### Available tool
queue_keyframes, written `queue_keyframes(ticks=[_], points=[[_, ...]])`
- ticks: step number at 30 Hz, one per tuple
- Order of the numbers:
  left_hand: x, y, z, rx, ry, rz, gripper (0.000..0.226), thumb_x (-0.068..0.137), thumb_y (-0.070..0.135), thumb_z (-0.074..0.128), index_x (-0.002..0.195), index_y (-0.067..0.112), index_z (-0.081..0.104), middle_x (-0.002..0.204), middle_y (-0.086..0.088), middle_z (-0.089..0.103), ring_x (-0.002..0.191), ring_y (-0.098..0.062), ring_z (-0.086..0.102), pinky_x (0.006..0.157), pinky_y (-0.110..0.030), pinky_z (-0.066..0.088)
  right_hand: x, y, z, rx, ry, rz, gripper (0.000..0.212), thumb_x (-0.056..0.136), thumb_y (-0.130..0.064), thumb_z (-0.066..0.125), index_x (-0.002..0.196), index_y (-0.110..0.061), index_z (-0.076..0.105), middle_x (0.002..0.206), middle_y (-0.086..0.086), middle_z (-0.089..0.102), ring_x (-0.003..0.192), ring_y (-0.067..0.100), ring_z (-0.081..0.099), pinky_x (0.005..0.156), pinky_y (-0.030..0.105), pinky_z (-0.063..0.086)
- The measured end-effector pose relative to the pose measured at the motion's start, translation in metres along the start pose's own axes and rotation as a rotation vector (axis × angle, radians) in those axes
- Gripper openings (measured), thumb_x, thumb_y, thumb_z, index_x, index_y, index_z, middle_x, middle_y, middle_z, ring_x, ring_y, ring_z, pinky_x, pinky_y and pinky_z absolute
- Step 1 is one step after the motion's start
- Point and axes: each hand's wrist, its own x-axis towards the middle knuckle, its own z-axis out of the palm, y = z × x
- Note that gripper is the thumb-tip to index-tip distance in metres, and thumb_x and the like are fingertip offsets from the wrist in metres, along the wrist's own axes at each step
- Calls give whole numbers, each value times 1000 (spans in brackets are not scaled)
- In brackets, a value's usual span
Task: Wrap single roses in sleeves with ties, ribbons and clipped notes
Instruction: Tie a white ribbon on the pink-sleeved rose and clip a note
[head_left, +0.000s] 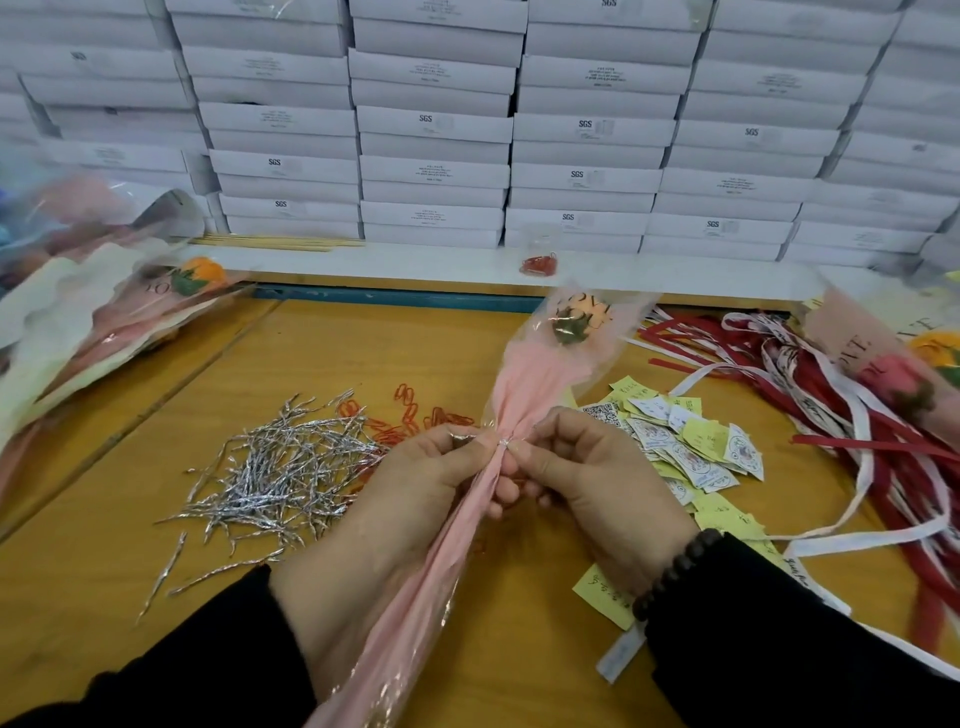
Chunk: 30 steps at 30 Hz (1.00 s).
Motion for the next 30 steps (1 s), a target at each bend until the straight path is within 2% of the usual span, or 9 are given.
queue_keyframes(ticks=[1,3,6,11,15,18,23,27,30], points=[[-1,0,1,-17,29,16,2,89,1,50,88,-1,50,50,-9,61,37,-12,55,35,-17,44,0,1,0,-17,0,-21,11,83,1,62,75,-6,59,57,-3,63,46,4,49,45,12,40],[-3,-1,3,-33,87,66,14,88,-1,53,94,4,41,51,-11,62,35,-15,55,33,-18,43,0,2,0,-37,-2,-57,9,83,2,62,77,-4,59,56,-4,61,47,4,49,46,12,41],[-6,-3,5,21,117,160,22,89,1,53,93,9,33,51,-11,62,33,-18,54,32,-19,42,0,2,1,-46,-22,-101,10,84,4,60,77,-4,60,57,-4,60,47,4,50,47,12,41],[-8,-1,4,93,140,218,23,89,2,55,95,14,36,56,-11,65,34,-19,55,33,-22,44,-1,3,2,-69,-27,-145,13,85,6,58,77,-4,58,58,-3,59,47,3,50,47,12,41],[-6,-2,4,88,141,224,14,89,2,56,96,2,44,55,-12,64,33,-18,54,33,-20,44,-1,3,3,-72,-33,-181,12,85,7,57,78,-2,58,58,-4,59,47,2,50,48,12,41],[-5,-3,3,96,144,227,16,87,3,58,97,-8,53,56,-12,65,34,-17,55,34,-20,45,-1,4,2,-66,-33,-207,8,85,8,56,82,2,58,60,-2,58,48,1,51,48,12,42],[-6,-3,2,126,125,202,12,86,9,59,82,-1,65,55,-9,65,33,-14,53,34,-17,44,-1,3,2,-91,-25,-233,11,84,7,57,79,-3,58,65,3,58,53,4,52,50,13,44],[-7,-4,1,233,99,193,33,89,20,56,63,2,66,46,-10,58,29,-13,46,33,-18,41,0,5,1,-145,-9,-238,17,85,2,60,76,-12,59,71,5,58,58,12,54,53,16,45],[-9,-4,1,297,93,227,39,90,23,55,62,-2,64,37,-8,50,28,-13,41,36,-20,39,0,6,0,-170,-13,-233,17,85,-2,60,76,-15,58,74,2,59,60,14,57,54,19,45]])
